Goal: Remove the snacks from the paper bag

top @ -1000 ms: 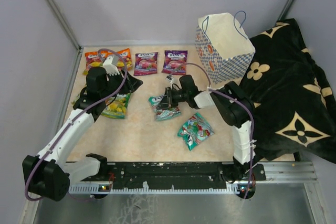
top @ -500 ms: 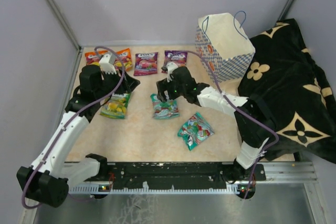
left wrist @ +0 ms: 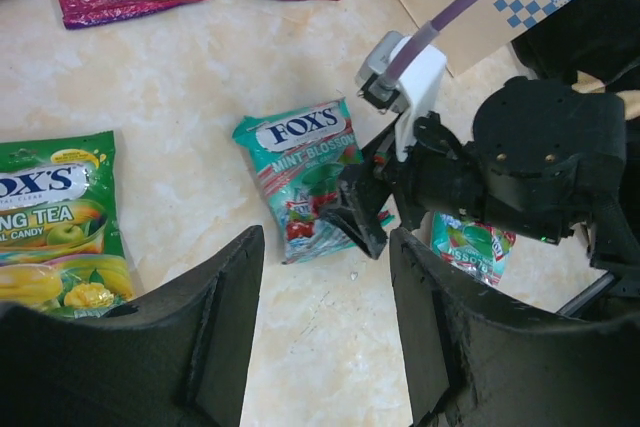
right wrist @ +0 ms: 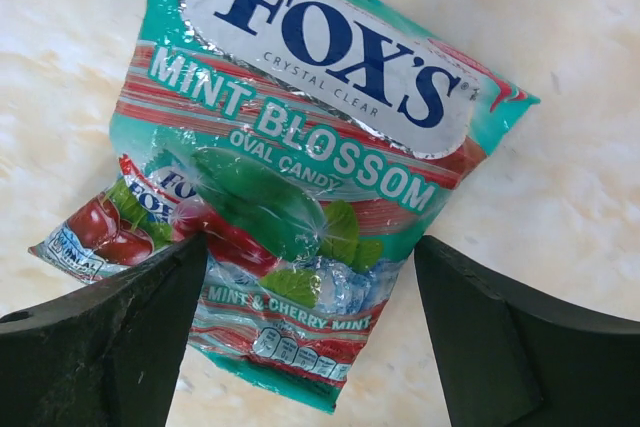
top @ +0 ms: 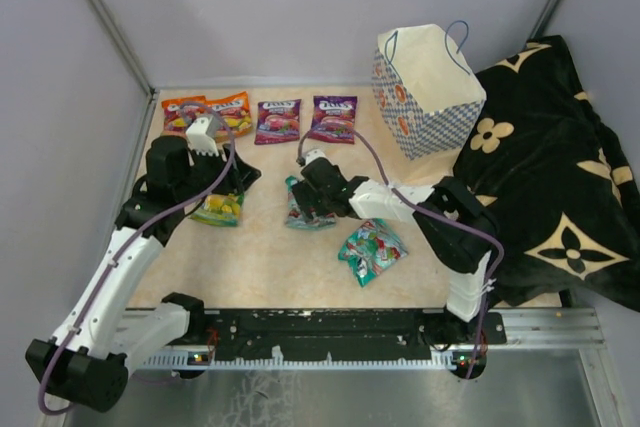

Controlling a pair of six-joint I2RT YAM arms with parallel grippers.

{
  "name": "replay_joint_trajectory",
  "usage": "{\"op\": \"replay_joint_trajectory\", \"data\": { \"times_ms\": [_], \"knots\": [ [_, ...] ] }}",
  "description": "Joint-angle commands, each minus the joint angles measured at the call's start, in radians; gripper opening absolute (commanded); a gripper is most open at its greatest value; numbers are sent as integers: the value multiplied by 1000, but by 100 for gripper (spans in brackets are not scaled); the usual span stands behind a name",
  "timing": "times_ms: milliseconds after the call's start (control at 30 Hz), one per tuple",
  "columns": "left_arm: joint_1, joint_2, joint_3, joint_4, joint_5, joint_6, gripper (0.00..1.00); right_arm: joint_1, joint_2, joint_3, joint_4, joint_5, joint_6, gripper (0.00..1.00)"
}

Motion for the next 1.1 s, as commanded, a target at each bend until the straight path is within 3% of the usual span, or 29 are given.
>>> {"op": "replay_joint_trajectory", "data": {
  "times_ms": [0,333,400,500,567,667,767,833,933,1067],
  "knots": [
    [7,-39,1,-39,-21,33,60,75,118,111,-18,68,51,85],
    [7,-55,12,-65,-22,38,60,83,210,322,-120,131,153,85],
    [7,-50,6,-64,-18,37,61,82,117,313,-122,146,136,87],
    [6,-39,-27,-30,11,52,68,76,-59,262,-112,159,101,99],
    [-5,-13,-60,4,42,29,72,58,-188,211,-115,122,72,99],
    [-145,39,-138,94,-19,-50,71,-10,-369,114,-175,2,36,99],
    [-386,103,-227,269,-112,-152,67,-168,-541,-60,-229,-187,68,82],
    [-514,186,-251,348,-140,-210,63,-292,-634,-170,-268,-301,108,78],
    [-618,316,-251,430,-190,-243,64,-360,-718,-288,-322,-273,122,80],
    [-673,480,-234,530,-165,-264,65,-409,-712,-398,-298,-255,184,79]
  ]
}}
